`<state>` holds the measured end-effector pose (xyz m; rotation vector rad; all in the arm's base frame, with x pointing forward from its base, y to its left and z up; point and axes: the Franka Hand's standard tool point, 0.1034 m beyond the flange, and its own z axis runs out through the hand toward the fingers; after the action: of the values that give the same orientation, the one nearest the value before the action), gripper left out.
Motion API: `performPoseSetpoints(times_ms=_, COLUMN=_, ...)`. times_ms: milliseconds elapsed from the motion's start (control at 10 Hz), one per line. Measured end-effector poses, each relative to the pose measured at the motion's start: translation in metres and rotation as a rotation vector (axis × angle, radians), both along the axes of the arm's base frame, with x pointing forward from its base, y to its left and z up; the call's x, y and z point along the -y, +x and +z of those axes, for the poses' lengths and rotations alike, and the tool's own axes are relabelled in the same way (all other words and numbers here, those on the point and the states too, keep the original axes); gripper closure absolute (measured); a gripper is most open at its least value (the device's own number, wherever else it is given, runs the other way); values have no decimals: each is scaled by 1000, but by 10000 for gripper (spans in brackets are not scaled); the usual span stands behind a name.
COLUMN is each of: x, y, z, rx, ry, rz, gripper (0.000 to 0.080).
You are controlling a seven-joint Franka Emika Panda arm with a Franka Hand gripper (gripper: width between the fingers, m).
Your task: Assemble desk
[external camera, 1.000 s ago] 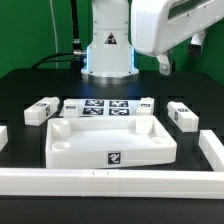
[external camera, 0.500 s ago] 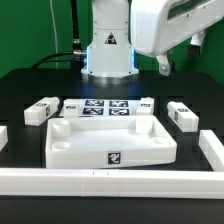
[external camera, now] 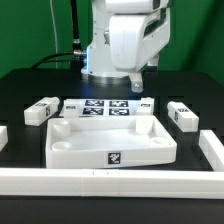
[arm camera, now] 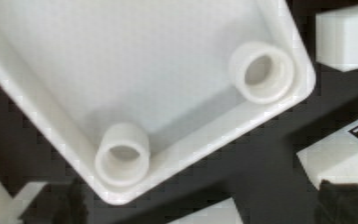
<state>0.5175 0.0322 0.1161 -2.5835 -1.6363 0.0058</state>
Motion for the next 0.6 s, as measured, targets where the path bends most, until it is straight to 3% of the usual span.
performPoseSetpoints(times_ms=300, x=2, y=0, z=-1, rx=3, ry=0, rz=8, gripper=150)
performPoseSetpoints(times_ms=600, x=31, y=-10, z=-16, rx=129, ry=-21, rz=307, gripper=150)
